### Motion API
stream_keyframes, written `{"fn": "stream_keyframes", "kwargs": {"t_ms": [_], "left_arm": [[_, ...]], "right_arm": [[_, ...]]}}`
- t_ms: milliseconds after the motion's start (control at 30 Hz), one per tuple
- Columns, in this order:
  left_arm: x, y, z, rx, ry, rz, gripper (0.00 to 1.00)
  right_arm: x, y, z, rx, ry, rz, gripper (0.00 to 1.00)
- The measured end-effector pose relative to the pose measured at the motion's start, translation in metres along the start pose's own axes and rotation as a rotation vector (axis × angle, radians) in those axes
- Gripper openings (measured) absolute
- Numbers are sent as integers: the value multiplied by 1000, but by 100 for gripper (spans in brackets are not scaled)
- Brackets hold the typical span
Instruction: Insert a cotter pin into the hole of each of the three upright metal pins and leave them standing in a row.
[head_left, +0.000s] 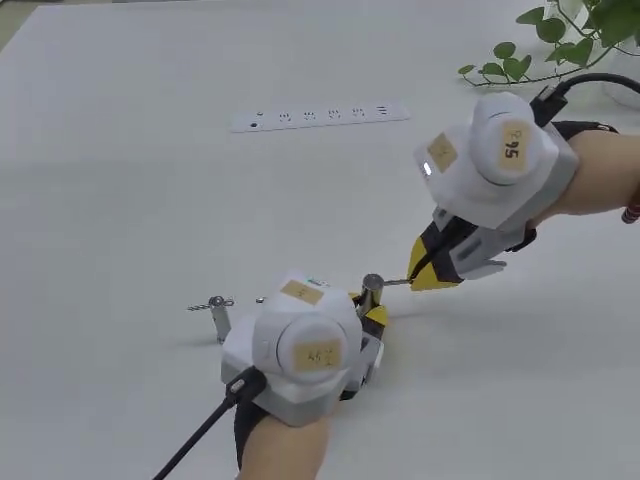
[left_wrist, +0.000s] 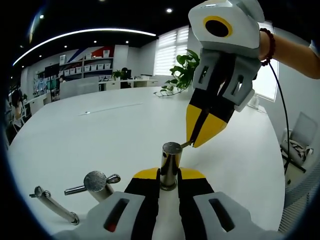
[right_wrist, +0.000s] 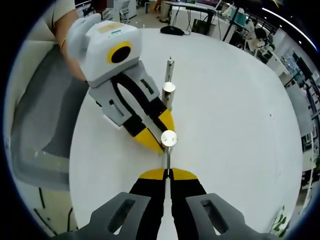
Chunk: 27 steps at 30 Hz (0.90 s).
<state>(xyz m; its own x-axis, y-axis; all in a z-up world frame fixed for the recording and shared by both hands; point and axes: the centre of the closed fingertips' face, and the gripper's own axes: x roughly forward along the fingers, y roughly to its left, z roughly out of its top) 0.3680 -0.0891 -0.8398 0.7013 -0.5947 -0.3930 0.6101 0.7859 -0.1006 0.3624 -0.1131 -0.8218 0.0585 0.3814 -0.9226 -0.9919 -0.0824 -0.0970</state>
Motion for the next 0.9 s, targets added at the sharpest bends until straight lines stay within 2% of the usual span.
{"fn": "stream_keyframes", "kwargs": {"t_ms": [667, 900], "left_arm": [[0, 0, 0, -12, 1, 4, 12], [0, 0, 0, -14, 1, 6, 12]], "right_arm": [[3, 4, 19, -2, -28, 8, 4], [3, 2, 23, 31, -66, 8, 5]]}}
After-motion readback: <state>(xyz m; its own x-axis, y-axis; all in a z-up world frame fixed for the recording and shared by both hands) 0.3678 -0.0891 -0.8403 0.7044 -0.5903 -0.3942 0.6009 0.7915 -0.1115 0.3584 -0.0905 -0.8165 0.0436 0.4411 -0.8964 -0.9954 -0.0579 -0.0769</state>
